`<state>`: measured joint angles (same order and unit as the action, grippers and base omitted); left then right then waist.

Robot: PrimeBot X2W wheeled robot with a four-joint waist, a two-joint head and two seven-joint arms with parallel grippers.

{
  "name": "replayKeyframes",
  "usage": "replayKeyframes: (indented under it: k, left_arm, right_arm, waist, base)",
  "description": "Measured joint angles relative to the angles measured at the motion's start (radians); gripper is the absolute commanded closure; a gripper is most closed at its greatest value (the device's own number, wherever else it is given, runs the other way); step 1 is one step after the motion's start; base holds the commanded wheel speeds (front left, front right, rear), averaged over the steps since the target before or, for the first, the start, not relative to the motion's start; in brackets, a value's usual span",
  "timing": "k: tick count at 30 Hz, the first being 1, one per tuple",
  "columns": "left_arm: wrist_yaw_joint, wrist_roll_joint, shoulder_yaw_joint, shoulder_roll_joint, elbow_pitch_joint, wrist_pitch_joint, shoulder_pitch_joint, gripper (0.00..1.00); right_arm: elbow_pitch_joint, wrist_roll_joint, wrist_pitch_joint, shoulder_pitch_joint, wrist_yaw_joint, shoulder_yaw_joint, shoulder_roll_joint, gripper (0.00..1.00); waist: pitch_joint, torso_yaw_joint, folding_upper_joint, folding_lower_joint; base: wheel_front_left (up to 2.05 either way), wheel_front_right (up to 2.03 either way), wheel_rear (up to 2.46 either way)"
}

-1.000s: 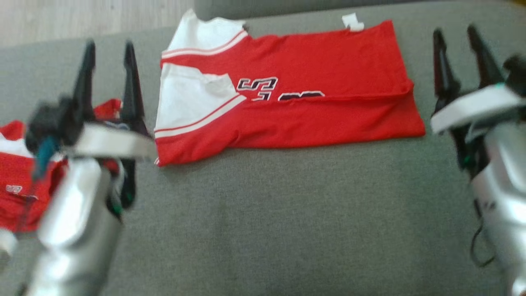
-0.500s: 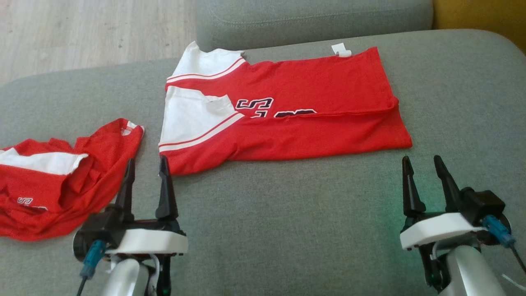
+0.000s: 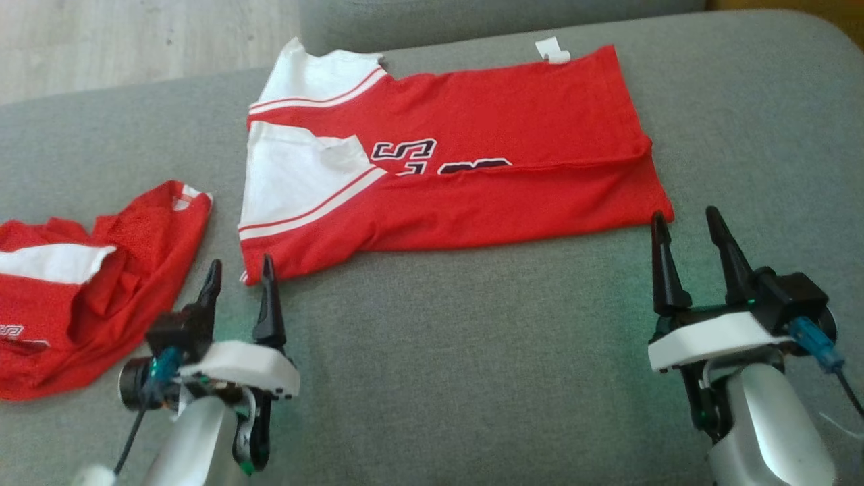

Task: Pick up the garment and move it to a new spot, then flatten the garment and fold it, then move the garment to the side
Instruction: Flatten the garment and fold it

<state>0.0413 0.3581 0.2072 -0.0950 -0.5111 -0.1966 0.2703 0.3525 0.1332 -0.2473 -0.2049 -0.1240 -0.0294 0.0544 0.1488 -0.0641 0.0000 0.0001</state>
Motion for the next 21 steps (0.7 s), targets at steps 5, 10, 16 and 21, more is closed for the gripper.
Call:
replayKeyframes:
  k: [5,10,16,21]
  left_arm:
    - [0.004,-0.008,0.009,-0.007,-0.123,0.052,0.083,0.00]
    - [0.021,-0.012,0.009,-0.027,-0.244,0.116,0.158,0.00]
    - [0.010,-0.015,0.017,-0.029,-0.314,0.144,0.233,0.00]
    - [-0.007,-0.015,0.025,-0.021,-0.325,0.072,0.248,1.00]
  right_arm:
    - [-0.003,-0.001,0.010,-0.023,0.000,-0.025,0.000,0.00]
    - [-0.005,-0.001,0.011,-0.052,0.000,-0.049,0.000,0.00]
    - [0.005,-0.008,0.038,-0.077,0.000,-0.063,0.000,0.00]
    - [0.048,-0.040,0.073,-0.103,0.000,-0.025,0.000,0.00]
  waist:
    - [0.031,-0.020,0.0000,0.0000]
    - [0.062,-0.042,0.0000,0.0001]
    - [0.090,-0.060,0.0000,0.0000]
    - [0.096,-0.046,0.0000,0.0001]
  base:
    - [0.00,0.00,0.00]
    - [0.00,0.00,0.00]
    - [0.00,0.00,0.00]
    - [0.00,0.00,0.00]
